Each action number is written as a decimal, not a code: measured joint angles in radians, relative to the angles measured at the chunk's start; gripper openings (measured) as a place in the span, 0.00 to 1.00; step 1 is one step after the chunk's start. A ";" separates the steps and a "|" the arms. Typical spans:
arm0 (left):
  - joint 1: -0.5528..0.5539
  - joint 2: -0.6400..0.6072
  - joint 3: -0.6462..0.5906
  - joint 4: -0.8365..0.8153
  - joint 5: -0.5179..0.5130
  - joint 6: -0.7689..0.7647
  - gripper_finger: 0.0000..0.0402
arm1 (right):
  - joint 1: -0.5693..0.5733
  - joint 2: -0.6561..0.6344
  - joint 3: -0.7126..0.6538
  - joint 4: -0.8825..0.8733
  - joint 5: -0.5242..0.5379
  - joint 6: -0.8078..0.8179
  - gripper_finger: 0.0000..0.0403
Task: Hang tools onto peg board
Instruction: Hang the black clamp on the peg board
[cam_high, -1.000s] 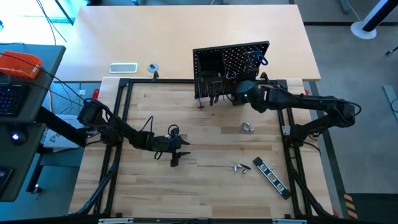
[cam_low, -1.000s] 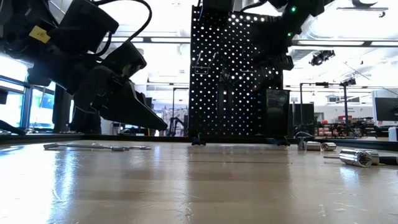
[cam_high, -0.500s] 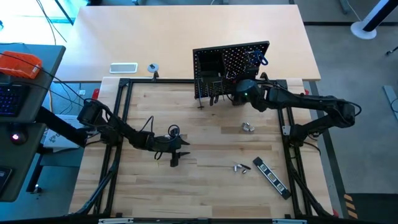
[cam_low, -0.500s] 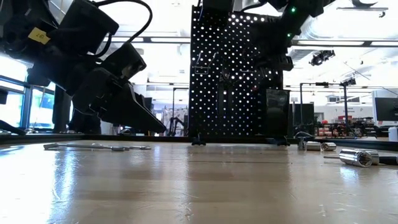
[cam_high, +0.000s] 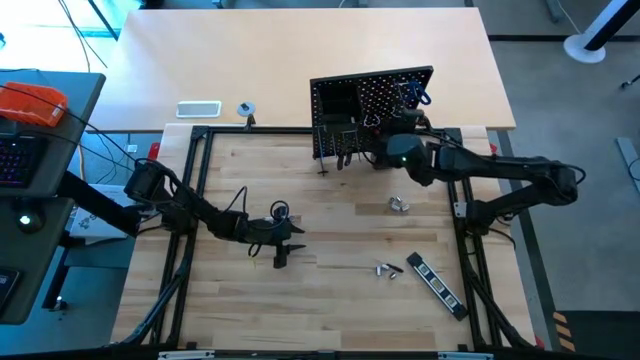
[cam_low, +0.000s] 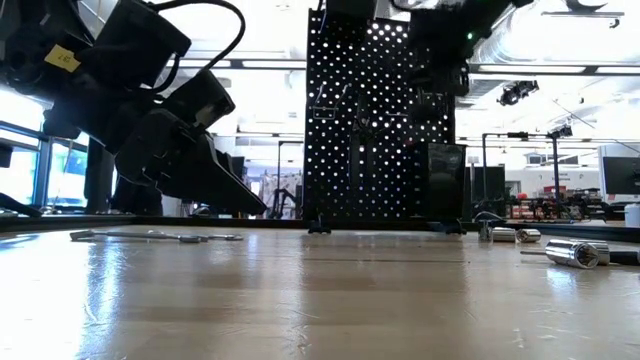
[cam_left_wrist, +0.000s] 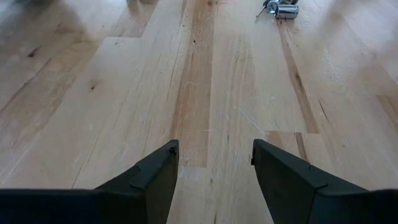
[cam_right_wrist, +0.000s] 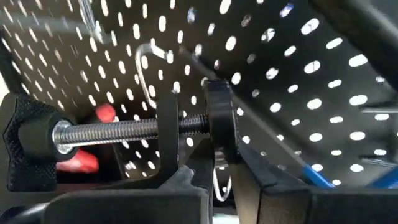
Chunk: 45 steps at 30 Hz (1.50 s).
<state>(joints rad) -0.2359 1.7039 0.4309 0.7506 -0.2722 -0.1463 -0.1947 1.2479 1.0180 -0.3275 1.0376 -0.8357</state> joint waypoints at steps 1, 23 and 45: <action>0.000 0.000 0.000 0.000 0.000 0.000 0.50 | 0.013 -0.007 0.000 -0.001 -0.008 0.026 0.06; 0.000 0.000 0.000 0.010 0.000 -0.029 0.50 | 0.060 0.116 0.000 -0.072 -0.297 0.319 0.06; -0.006 0.000 0.000 0.002 0.000 -0.018 0.50 | 0.040 0.147 0.000 0.060 -0.302 0.368 0.06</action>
<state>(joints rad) -0.2424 1.7035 0.4313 0.7527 -0.2721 -0.1638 -0.1547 1.3952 1.0176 -0.2673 0.7357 -0.4675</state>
